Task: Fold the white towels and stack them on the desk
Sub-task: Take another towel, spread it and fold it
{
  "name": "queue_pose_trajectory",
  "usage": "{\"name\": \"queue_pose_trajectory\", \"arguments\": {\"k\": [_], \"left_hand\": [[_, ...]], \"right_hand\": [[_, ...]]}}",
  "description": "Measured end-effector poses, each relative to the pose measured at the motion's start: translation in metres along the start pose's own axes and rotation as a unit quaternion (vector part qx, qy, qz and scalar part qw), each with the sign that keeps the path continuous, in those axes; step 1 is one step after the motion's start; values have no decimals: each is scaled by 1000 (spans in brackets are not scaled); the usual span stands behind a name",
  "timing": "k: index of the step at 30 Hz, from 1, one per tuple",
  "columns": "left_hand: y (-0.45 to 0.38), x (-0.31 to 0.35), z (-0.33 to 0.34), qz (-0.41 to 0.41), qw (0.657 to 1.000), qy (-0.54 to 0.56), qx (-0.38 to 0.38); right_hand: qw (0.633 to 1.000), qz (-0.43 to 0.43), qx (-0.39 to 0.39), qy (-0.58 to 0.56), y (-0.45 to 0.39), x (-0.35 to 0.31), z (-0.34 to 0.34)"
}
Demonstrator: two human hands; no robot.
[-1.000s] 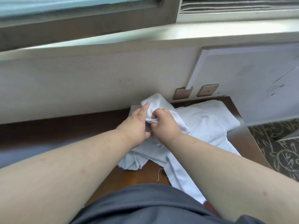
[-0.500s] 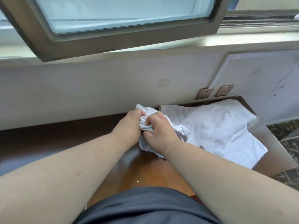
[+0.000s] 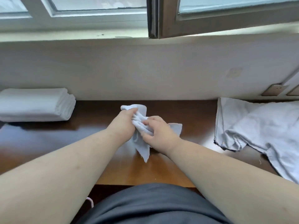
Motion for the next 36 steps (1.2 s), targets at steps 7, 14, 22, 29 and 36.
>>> {"name": "queue_pose_trajectory", "arguments": {"k": [7, 14, 22, 29, 36], "left_hand": [[50, -82, -37, -78, 995, 33, 57], [62, -142, -48, -169, 964, 155, 132], [34, -211, -75, -270, 943, 188, 49], [10, -239, -74, -205, 970, -133, 6], [17, -170, -18, 294, 898, -309, -106]], "right_hand": [[994, -53, -92, 35, 4, -29, 60], [970, 115, -189, 104, 49, 32, 103], [899, 404, -37, -166, 25, 66, 117], [734, 452, 172, -476, -17, 53, 172], [648, 360, 246, -625, -32, 38, 190]]}}
Point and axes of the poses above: each hand's wrist, its own y-axis away from the middle knuckle, its own z-axis out of the palm, x = y × z, the point moved 4 cm from there along -y, towards the middle knuckle, and after that the axes turned 5 degrees about -x, right-handed, at the moved point
